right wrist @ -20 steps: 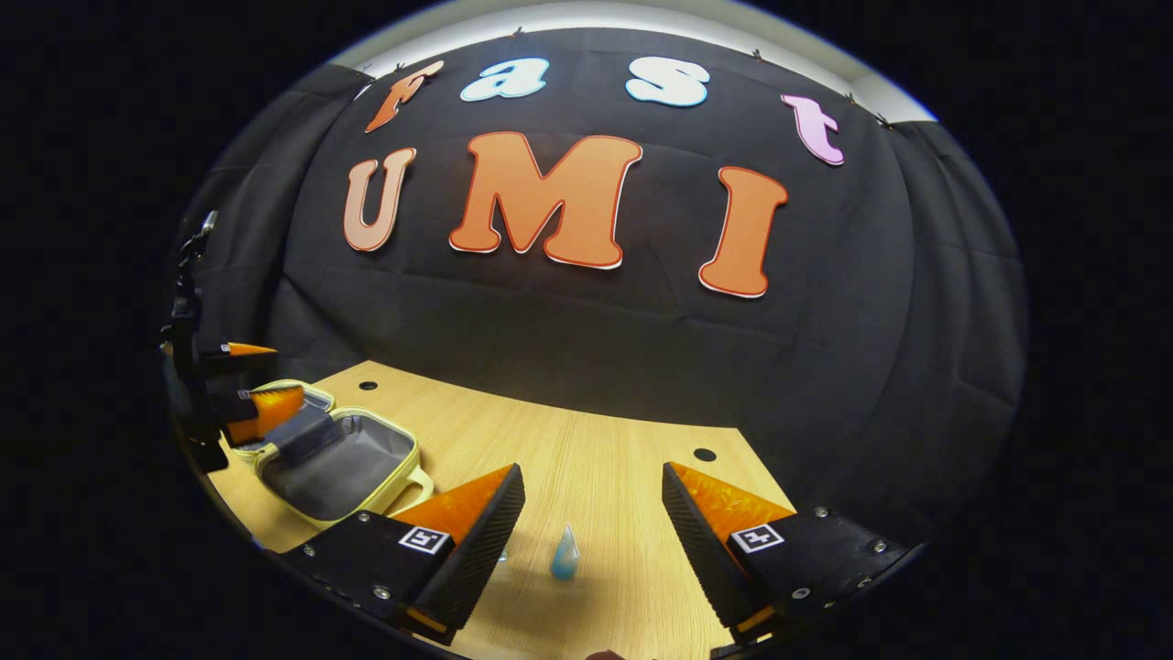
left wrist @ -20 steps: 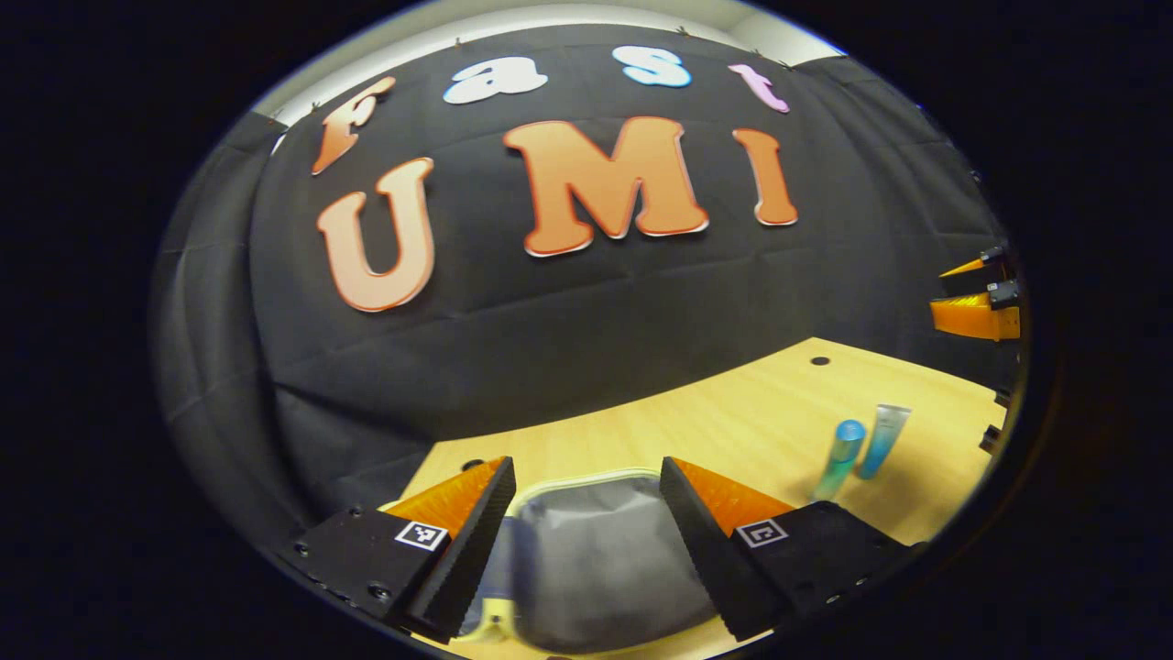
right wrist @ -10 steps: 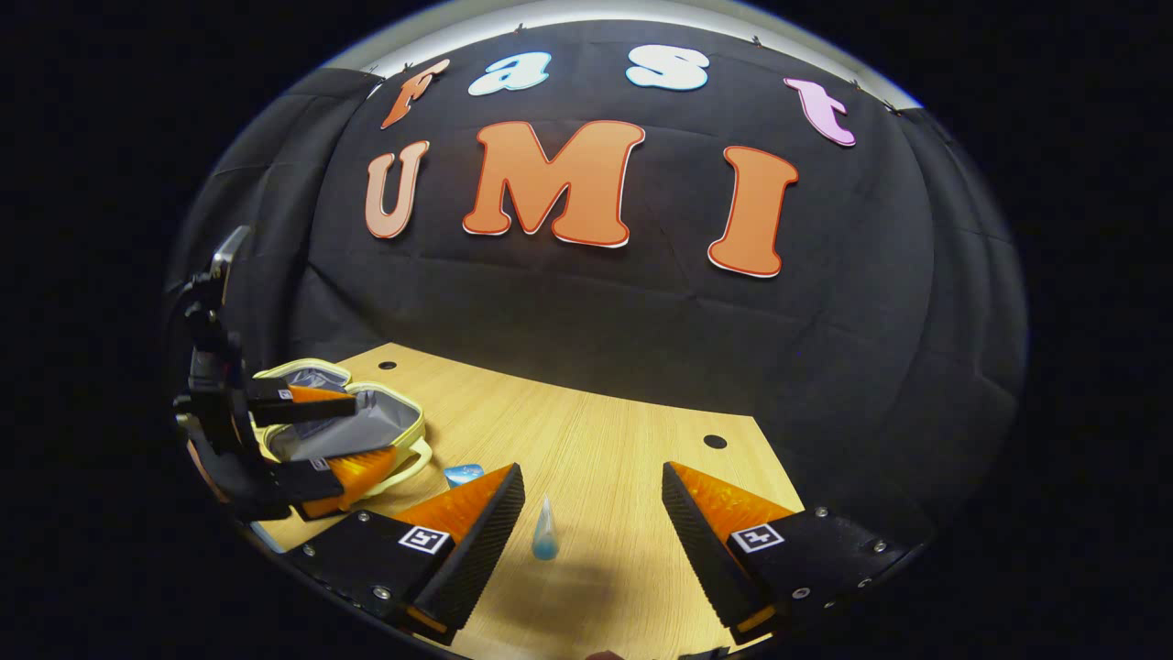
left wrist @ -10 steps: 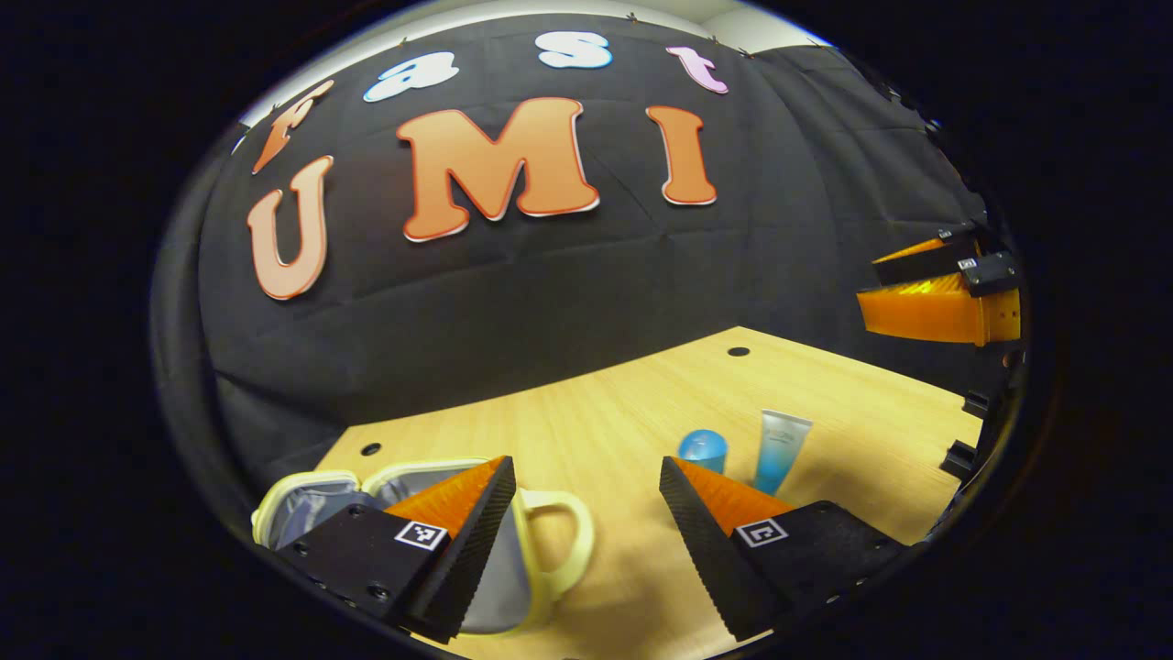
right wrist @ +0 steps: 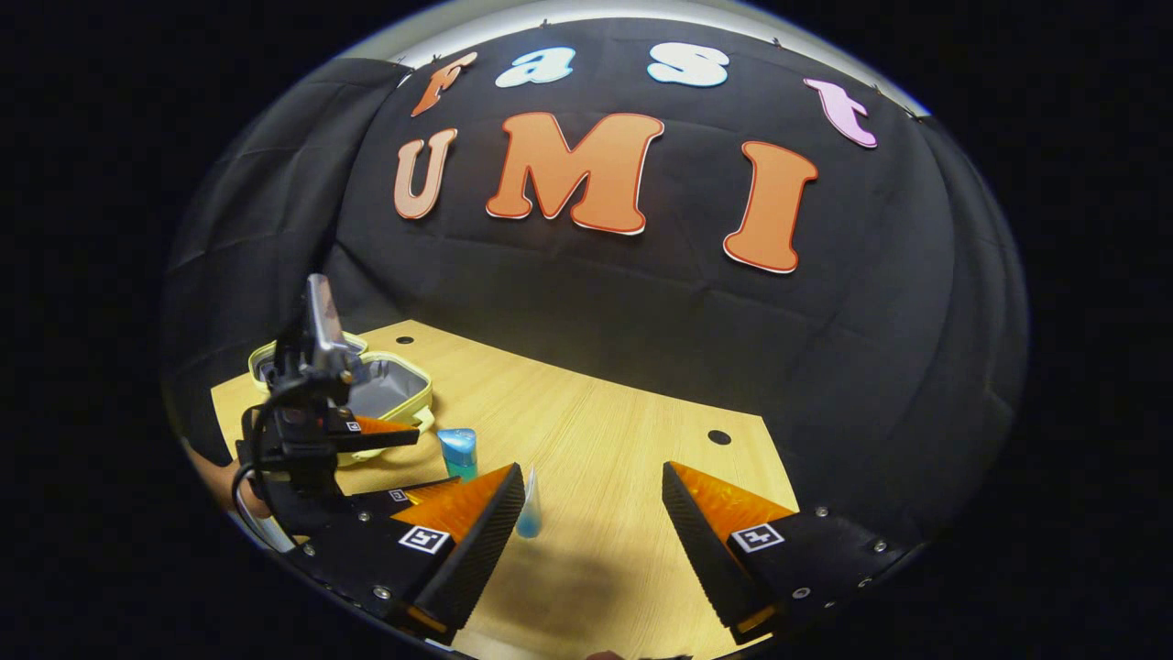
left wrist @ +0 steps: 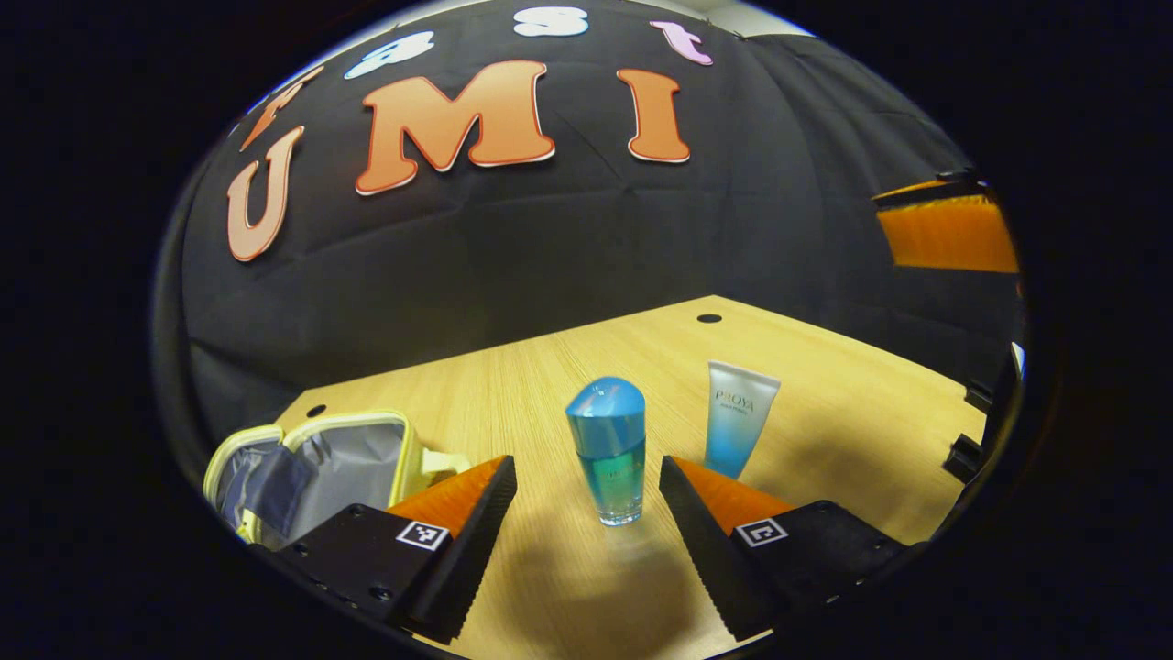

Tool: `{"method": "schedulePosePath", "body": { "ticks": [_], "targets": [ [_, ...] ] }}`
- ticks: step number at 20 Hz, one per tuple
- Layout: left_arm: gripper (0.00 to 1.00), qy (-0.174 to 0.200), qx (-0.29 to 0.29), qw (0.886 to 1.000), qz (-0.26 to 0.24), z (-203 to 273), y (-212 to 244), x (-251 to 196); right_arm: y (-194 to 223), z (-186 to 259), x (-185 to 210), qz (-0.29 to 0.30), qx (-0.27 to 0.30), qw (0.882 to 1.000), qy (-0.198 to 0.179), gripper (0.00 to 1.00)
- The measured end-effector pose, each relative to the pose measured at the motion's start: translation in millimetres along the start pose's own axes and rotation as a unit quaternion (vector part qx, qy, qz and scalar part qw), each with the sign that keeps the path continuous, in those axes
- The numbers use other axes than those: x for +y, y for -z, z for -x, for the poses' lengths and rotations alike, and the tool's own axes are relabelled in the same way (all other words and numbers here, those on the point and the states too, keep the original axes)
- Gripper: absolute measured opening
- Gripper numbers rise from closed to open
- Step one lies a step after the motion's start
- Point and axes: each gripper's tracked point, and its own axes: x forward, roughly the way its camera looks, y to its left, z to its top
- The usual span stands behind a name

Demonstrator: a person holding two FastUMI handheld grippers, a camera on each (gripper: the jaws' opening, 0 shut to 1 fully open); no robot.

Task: First open the suitcase, pack the skin care products into it, and then close the suitcase.

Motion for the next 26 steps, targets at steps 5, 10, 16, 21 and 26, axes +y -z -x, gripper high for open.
{"method": "schedulePosePath", "body": {
  "ticks": [5, 10, 16, 21, 26],
  "targets": [
    [0.82, 0.002, 0.014, 1.000, 0.019, -26.3, 16.1, -10.9, 17.4, -1.3, 2.0, 0.000, 0.004, 1.000, -0.021, 0.96],
    [0.66, 0.005, 0.014, 1.000, 0.025, -38.8, 16.9, -13.8, 36.9, -12.7, 6.5, -0.003, 0.010, 0.999, -0.034, 0.96],
    [0.46, 0.004, 0.011, 1.000, 0.028, -36.3, 11.1, -11.3, 65.4, -51.2, 23.9, -0.014, 0.042, 0.997, -0.066, 0.96],
    [0.47, -0.012, -0.009, 0.999, 0.030, -11.8, -26.8, 5.0, 87.6, -78.9, 37.8, -0.021, 0.082, 0.992, -0.096, 0.96],
    [0.46, -0.062, -0.032, 0.995, 0.067, 30.1, -73.8, 55.2, 103.0, -100.2, 59.9, -0.025, 0.110, 0.985, -0.128, 0.92]
  ]
}}
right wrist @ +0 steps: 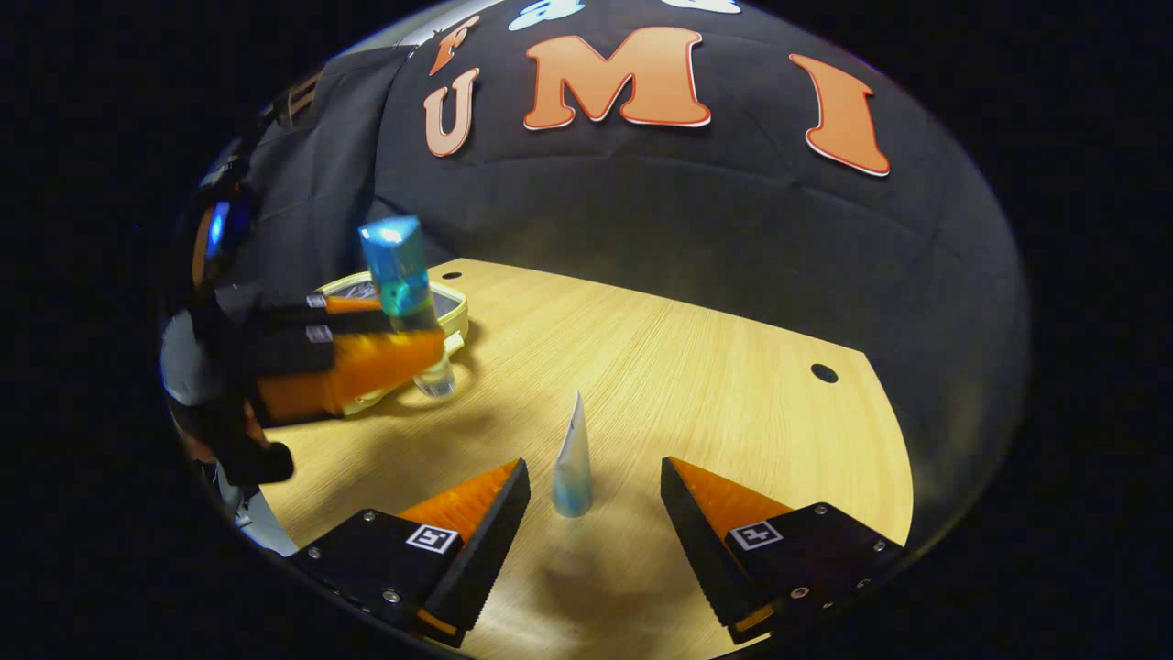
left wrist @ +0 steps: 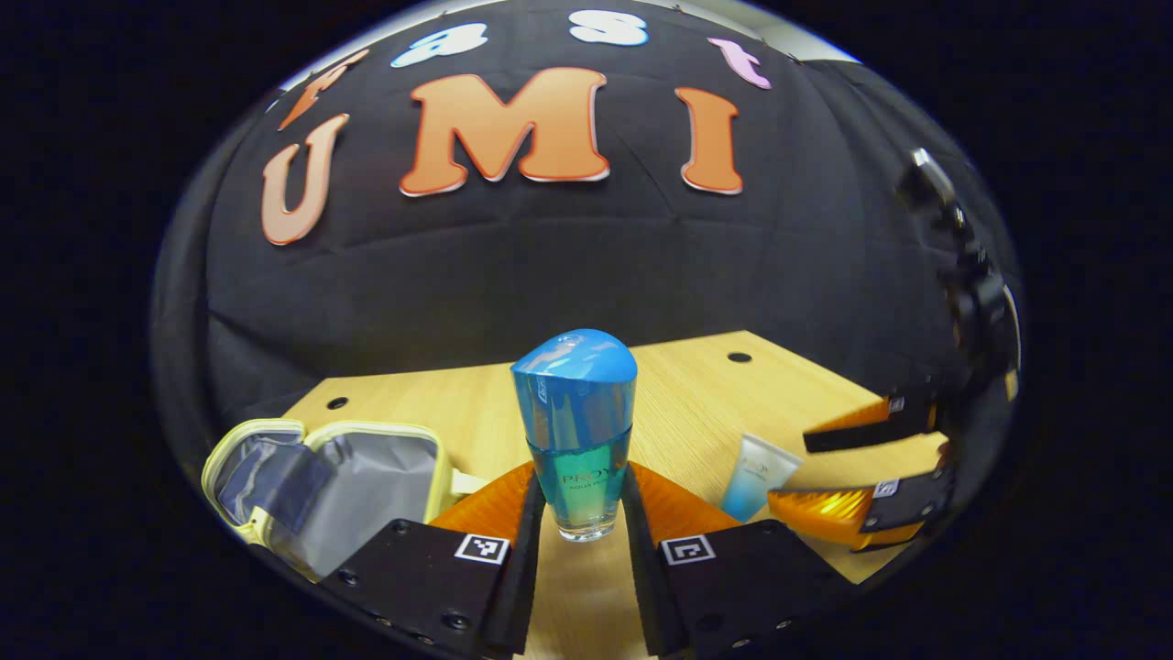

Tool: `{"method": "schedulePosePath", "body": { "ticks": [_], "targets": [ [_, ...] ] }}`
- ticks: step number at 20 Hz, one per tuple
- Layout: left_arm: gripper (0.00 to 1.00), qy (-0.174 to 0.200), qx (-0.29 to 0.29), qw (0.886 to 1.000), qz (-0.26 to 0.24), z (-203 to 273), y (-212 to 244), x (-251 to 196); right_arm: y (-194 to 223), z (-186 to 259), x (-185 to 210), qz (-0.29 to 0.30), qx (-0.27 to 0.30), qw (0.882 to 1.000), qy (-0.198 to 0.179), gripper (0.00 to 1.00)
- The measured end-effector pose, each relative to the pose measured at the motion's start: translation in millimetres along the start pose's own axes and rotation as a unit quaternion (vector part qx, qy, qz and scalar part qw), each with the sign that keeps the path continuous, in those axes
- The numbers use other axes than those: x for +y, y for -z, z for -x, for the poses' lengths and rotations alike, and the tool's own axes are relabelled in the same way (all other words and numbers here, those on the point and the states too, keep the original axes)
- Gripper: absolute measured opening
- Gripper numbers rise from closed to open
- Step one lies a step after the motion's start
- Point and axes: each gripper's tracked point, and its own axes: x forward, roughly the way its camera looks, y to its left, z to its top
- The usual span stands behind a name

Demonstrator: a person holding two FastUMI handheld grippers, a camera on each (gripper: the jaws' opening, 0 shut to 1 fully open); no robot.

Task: First open the suitcase, pack the skin care products into it, and then close the suitcase.

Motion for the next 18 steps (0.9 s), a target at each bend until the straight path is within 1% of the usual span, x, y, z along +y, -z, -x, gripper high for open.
{"method": "schedulePosePath", "body": {
  "ticks": [2, 4, 5, 6, 7, 8, 9, 10, 14, 16, 18],
  "targets": [
    [0.46, -0.027, -0.015, 1.000, 0.003, 17.4, -25.2, 24.1, 6.7, -11.5, 6.6, -0.005, 0.016, 1.000, -0.011, 0.88],
    [0.46, -0.051, -0.028, 0.998, 0.000, 32.5, -44.8, 49.7, 14.2, -19.8, 12.9, -0.012, 0.028, 0.999, -0.018, 0.78],
    [0.46, -0.063, -0.032, 0.998, -0.003, 39.4, -50.1, 60.8, 15.2, -26.2, 15.2, -0.013, 0.034, 0.999, -0.019, 0.67],
    [0.45, -0.074, -0.032, 0.997, -0.007, 48.0, -54.6, 73.3, 16.0, -31.5, 14.9, -0.010, 0.039, 0.999, -0.014, 0.65],
    [0.46, -0.084, -0.034, 0.996, -0.012, 55.9, -57.0, 86.0, 16.2, -36.2, 11.9, -0.012, 0.039, 0.999, -0.004, 0.43],
    [0.46, -0.093, -0.031, 0.995, -0.015, 64.0, -56.9, 97.4, 12.8, -33.3, 17.0, -0.025, 0.043, 0.999, -0.012, 0.33],
    [0.46, -0.098, -0.029, 0.995, -0.016, 68.7, -56.4, 106.6, 10.3, -31.1, 24.2, -0.040, 0.049, 0.998, -0.023, 0.32],
    [0.46, -0.102, -0.024, 0.994, -0.017, 72.7, -54.1, 117.0, 4.6, -27.8, 28.8, -0.046, 0.049, 0.997, -0.024, 0.31],
    [0.46, -0.117, -0.006, 0.993, -0.008, 86.5, -43.4, 161.9, -34.4, -3.0, 55.9, -0.044, 0.029, 0.998, -0.037, 0.30],
    [0.46, -0.111, 0.000, 0.994, 0.002, 89.4, -40.2, 178.9, -57.4, 7.2, 76.7, -0.048, 0.017, 0.997, -0.049, 0.30],
    [0.46, -0.105, 0.010, 0.994, 0.004, 89.4, -34.9, 198.0, -79.6, 13.5, 94.8, -0.044, 0.001, 0.998, -0.052, 0.30]
  ]
}}
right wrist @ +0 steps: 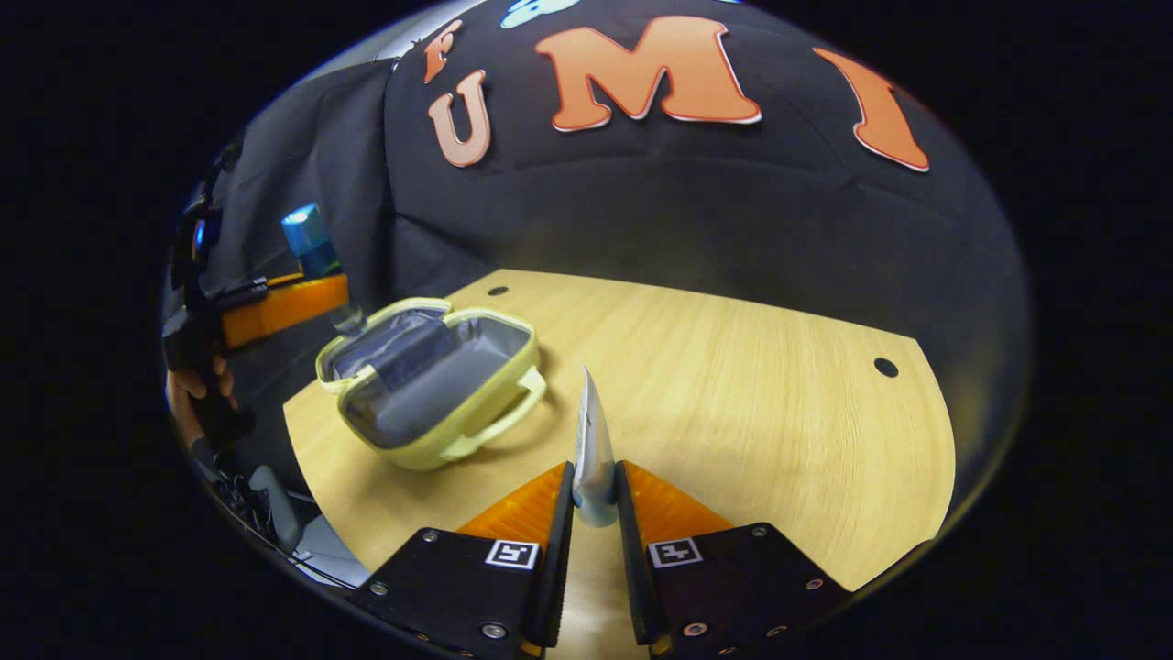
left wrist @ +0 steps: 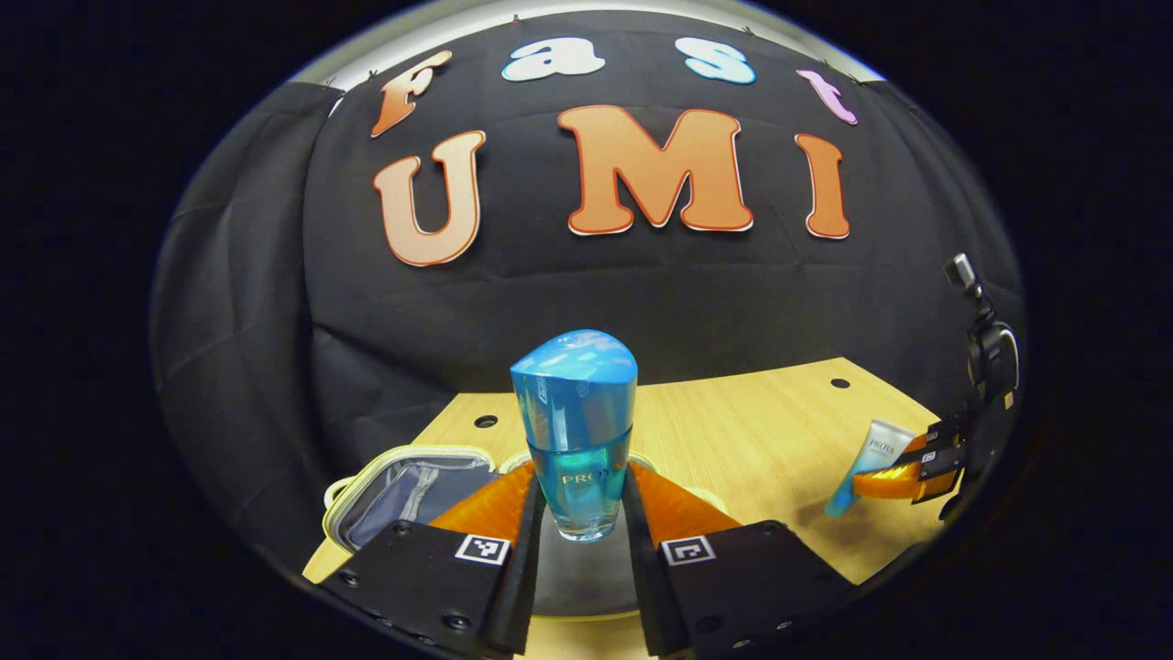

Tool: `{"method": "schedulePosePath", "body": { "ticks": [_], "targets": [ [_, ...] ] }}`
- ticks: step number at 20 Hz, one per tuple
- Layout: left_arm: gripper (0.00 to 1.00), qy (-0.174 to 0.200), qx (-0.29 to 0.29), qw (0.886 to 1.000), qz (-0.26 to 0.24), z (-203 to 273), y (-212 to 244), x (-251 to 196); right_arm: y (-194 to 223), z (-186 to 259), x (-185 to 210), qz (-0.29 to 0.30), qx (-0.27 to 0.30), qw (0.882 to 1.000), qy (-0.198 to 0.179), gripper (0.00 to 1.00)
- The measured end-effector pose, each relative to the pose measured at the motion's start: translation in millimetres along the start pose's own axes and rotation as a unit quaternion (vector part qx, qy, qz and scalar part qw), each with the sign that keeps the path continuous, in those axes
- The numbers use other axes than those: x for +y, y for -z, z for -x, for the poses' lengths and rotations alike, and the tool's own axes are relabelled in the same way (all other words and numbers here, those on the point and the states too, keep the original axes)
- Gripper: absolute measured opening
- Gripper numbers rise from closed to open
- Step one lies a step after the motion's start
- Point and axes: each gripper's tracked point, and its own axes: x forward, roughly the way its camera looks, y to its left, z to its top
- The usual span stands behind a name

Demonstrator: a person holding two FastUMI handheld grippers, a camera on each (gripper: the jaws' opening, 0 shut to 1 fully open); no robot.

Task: First open the suitcase, pack the skin care products into it, and then close the suitcase.

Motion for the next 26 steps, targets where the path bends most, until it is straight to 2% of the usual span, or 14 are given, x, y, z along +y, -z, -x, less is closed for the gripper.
{"method": "schedulePosePath", "body": {
  "ticks": [8, 12, 16, 17, 18, 22, 26],
  "targets": [
    [0.46, 0.047, 0.054, 0.997, -0.002, -24.6, 23.4, 53.6, -44.4, -12.8, 71.7, -0.026, -0.018, 0.999, -0.006, 0.30],
    [0.46, 0.074, 0.109, 0.991, -0.001, -46.0, 58.3, 62.9, -53.6, -29.2, 100.2, -0.033, -0.014, 0.999, -0.012, 0.29],
    [0.47, 0.110, 0.174, 0.979, 0.010, -64.0, 94.3, 60.0, -56.0, -49.1, 126.0, -0.058, -0.003, 0.998, -0.017, 0.29],
    [0.46, 0.118, 0.189, 0.975, 0.007, -67.1, 104.7, 60.9, -52.6, -53.7, 130.2, -0.062, 0.002, 0.998, -0.014, 0.24],
    [0.46, 0.128, 0.207, 0.970, 0.004, -69.1, 113.9, 59.0, -49.8, -58.3, 134.7, -0.066, 0.007, 0.998, -0.012, 0.29],
    [0.46, 0.162, 0.262, 0.951, -0.002, -77.7, 147.6, 53.2, -37.5, -73.5, 159.5, -0.088, 0.024, 0.996, -0.013, 0.29],
    [0.46, 0.177, 0.311, 0.934, 0.010, -85.7, 174.8, 46.4, -28.4, -87.5, 173.9, -0.106, 0.044, 0.993, -0.012, 0.30]
  ]
}}
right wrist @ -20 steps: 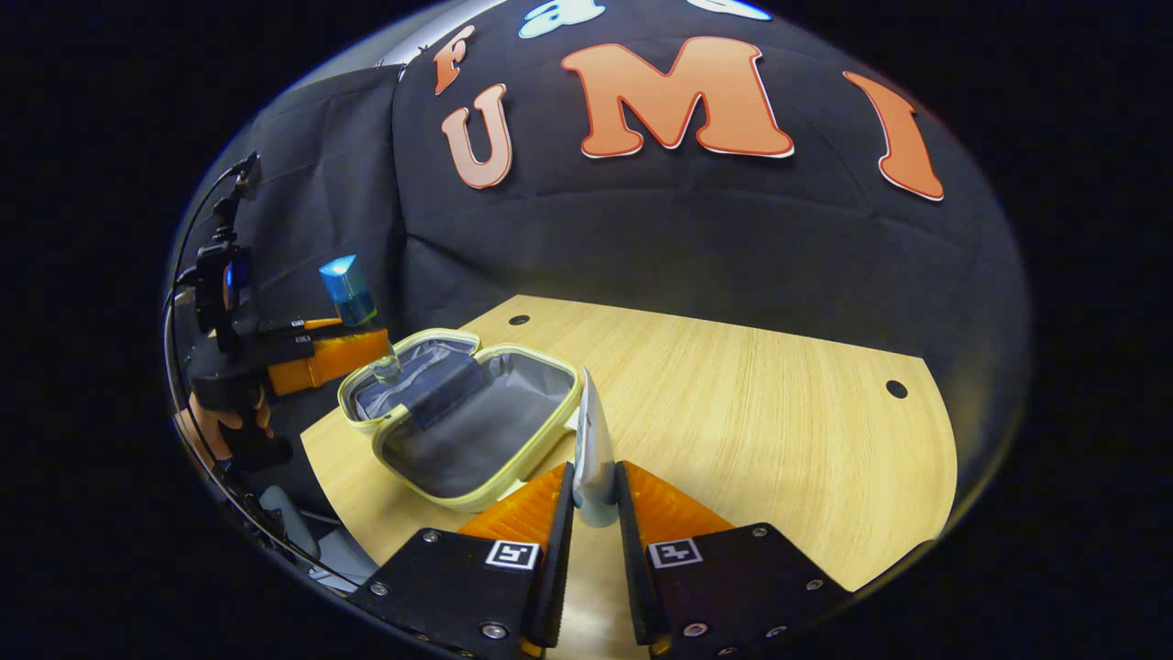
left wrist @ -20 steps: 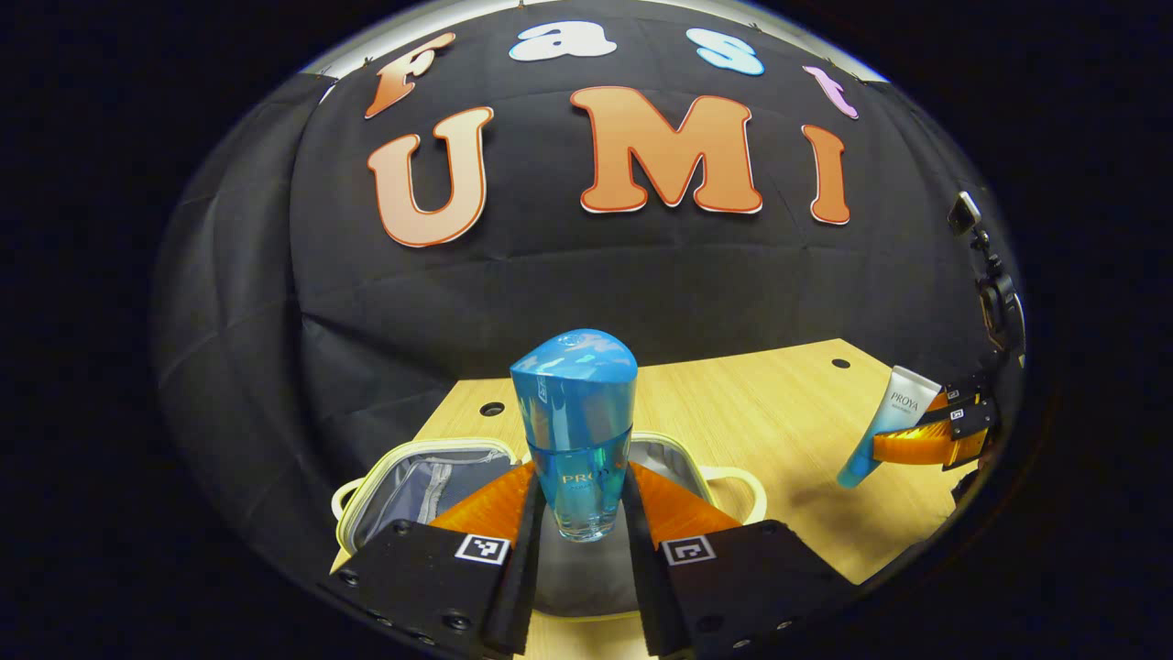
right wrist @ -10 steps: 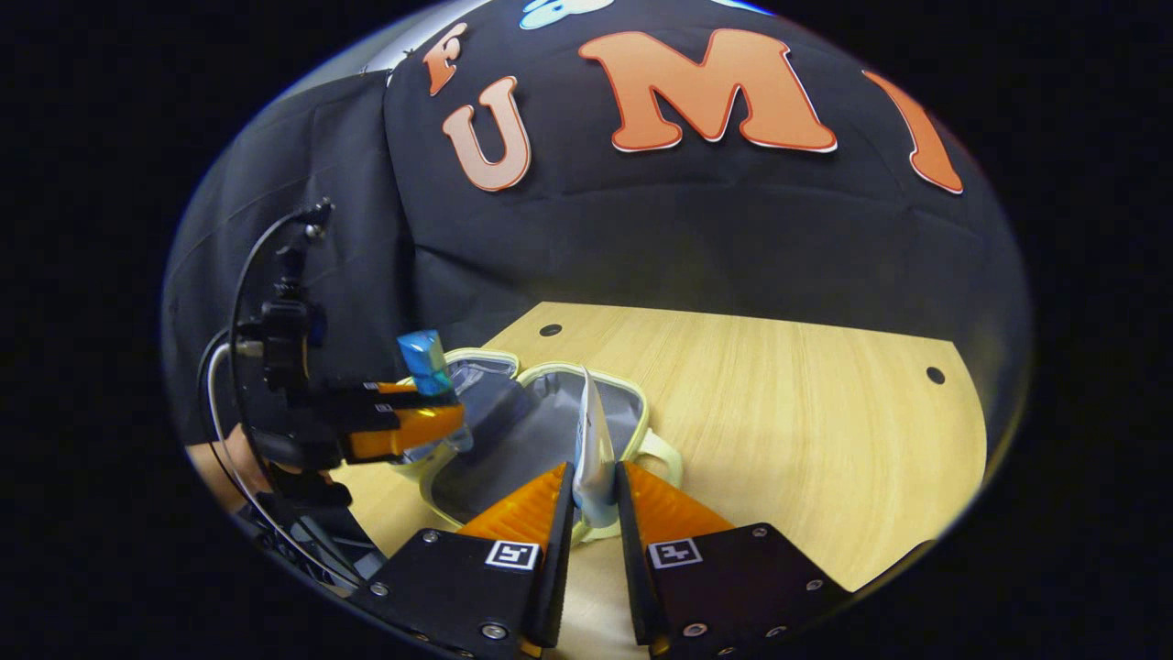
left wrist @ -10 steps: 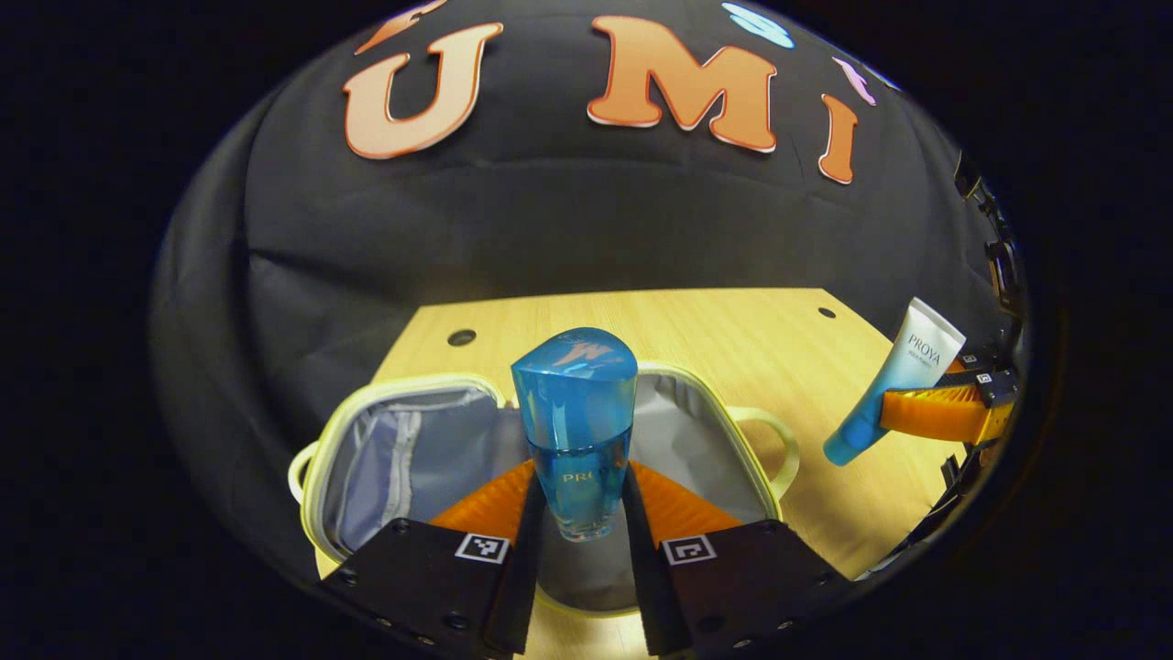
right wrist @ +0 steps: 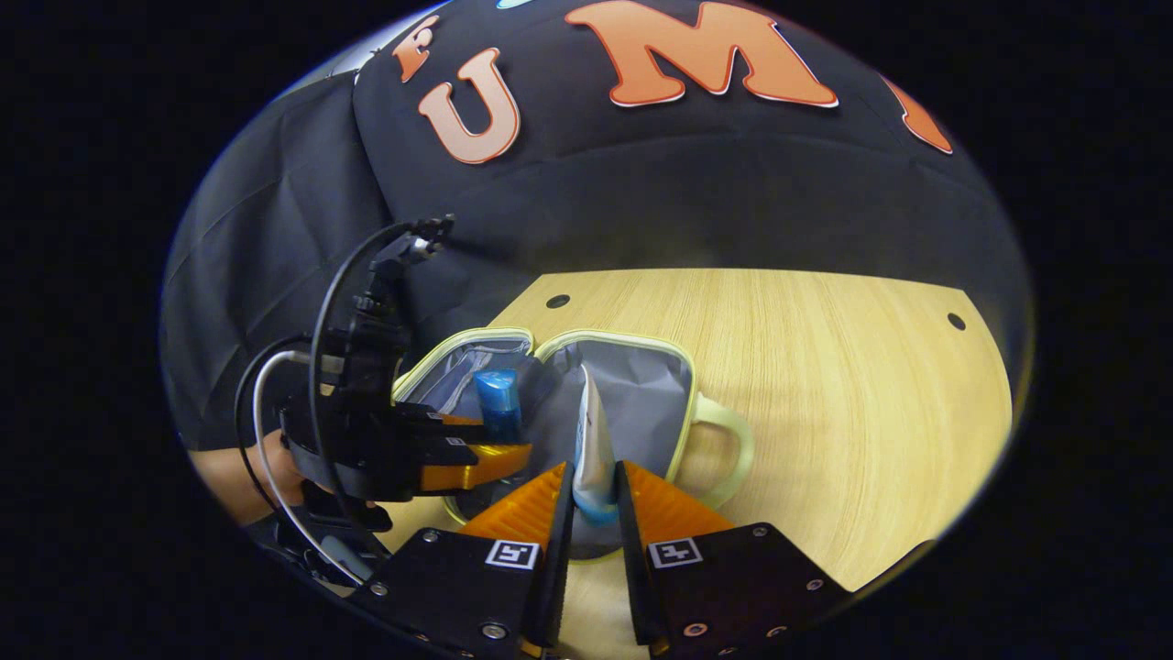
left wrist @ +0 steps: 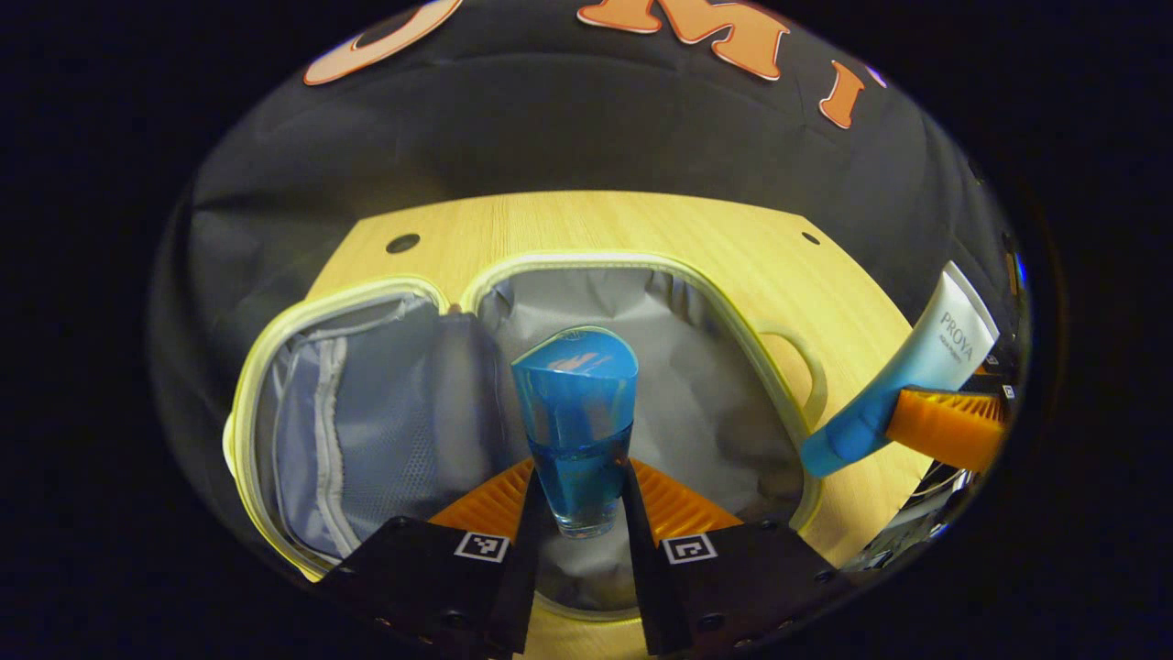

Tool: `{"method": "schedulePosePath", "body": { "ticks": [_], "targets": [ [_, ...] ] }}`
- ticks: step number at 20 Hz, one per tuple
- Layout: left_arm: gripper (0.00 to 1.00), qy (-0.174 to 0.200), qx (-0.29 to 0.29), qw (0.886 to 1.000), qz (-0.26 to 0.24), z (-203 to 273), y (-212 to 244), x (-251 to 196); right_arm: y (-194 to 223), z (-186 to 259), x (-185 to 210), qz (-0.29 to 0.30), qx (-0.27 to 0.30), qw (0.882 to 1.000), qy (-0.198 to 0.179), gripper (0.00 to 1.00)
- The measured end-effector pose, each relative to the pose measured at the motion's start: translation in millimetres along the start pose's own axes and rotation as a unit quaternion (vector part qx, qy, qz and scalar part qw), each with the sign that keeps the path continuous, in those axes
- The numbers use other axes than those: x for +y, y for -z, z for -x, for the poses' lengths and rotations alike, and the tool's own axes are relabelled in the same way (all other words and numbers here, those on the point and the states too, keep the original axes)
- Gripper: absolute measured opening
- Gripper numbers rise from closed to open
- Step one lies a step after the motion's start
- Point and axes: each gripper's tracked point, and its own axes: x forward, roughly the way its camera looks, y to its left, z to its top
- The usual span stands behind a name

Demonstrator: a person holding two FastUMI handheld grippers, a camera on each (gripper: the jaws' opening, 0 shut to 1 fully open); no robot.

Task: First open the suitcase, pack the skin care products into it, and then close the suitcase.

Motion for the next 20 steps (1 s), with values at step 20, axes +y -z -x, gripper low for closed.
{"method": "schedulePosePath", "body": {
  "ticks": [20],
  "targets": [
    [0.69, -0.084, -0.089, 0.992, -0.021, 22.7, -59.8, 44.7, 38.3, -87.8, -21.0, -0.076, 0.125, 0.989, 0.029, 0.30]
  ]
}}
